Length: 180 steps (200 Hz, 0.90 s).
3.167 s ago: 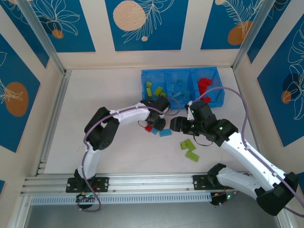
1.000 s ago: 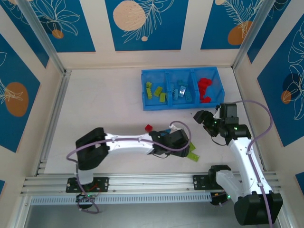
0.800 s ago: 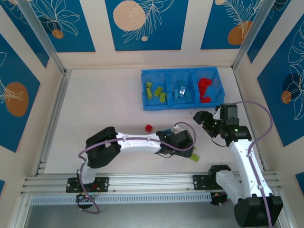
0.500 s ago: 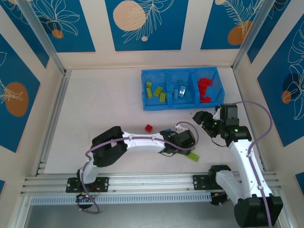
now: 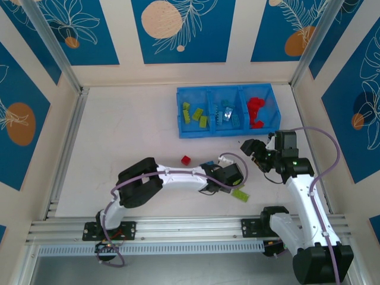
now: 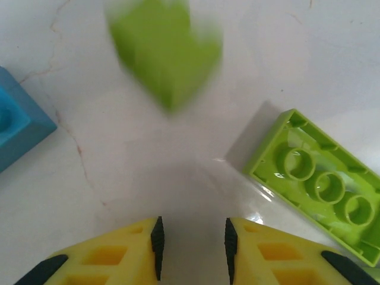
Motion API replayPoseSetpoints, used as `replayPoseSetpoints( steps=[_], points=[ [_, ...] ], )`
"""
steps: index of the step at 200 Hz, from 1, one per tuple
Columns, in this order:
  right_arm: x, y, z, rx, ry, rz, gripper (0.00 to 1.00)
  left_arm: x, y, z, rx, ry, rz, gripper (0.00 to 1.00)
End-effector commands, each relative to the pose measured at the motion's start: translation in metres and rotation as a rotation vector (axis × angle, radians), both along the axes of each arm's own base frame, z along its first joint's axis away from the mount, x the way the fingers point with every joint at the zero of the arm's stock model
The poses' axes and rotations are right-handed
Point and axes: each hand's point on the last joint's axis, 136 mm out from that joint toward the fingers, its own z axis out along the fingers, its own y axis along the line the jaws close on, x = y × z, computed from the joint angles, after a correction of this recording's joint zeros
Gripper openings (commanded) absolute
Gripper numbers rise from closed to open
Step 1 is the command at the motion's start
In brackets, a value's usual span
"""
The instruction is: Sort the legos into containers by color
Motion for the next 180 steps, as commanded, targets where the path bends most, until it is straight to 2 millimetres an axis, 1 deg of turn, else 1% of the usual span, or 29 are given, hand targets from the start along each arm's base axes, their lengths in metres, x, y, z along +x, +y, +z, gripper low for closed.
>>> replayPoseSetpoints(
  steps=[1,28,39,51,62,69,82,99,107,117,128,141,152,166,180],
  points=[
    [-0.004,0.007,0.003,0.028,-0.009,0.030,0.73,0.004,0.010,0.012,0.012,-0.029,-0.018,0.33],
    [-0.003,0.007,0.003,0.021,-0.017,0.030,0.73,0.008,0.014,0.037,-0.011,-0.074,-0.017,0.33],
    [-0.002,0.004,0.000,0.009,-0.007,0.017,0.73,0.010,0.016,0.045,-0.012,-0.090,-0.015,0.36],
    [-0.001,-0.001,-0.004,-0.009,0.013,-0.011,0.73,0.011,0.019,0.054,-0.024,-0.112,-0.015,0.43],
    [0.001,0.003,-0.005,-0.007,0.012,0.008,0.73,0.014,0.018,0.064,-0.047,-0.136,-0.023,0.54],
    [0.004,0.003,-0.007,-0.012,0.020,0.009,0.73,0.017,0.019,0.072,-0.059,-0.151,-0.023,0.57],
    [0.009,0.003,-0.010,-0.037,0.028,0.016,0.73,0.021,0.017,0.083,-0.074,-0.177,-0.041,0.59],
    [0.021,0.005,-0.022,-0.100,0.046,0.050,0.76,0.025,0.018,0.097,-0.092,-0.207,-0.055,0.59],
    [0.026,0.007,-0.029,-0.112,0.074,0.072,0.77,0.027,0.021,0.107,-0.110,-0.232,-0.055,0.59],
    [0.035,0.011,-0.036,-0.130,0.087,0.114,0.79,0.028,0.028,0.119,-0.129,-0.271,-0.056,0.59],
    [0.046,0.011,-0.047,-0.190,0.105,0.132,0.82,0.029,0.040,0.135,-0.150,-0.322,-0.051,0.60],
    [0.058,0.011,-0.062,-0.257,0.146,0.145,0.86,0.030,0.058,0.154,-0.161,-0.385,-0.037,0.62],
    [0.067,0.010,-0.075,-0.294,0.201,0.135,0.89,0.031,0.078,0.168,-0.156,-0.437,-0.015,0.64],
    [0.080,0.016,-0.088,-0.297,0.247,0.134,0.90,0.029,0.100,0.181,-0.145,-0.483,-0.003,0.67],
    [0.093,0.019,-0.101,-0.309,0.278,0.128,0.90,0.025,0.119,0.187,-0.121,-0.512,-0.017,0.69]
  ],
)
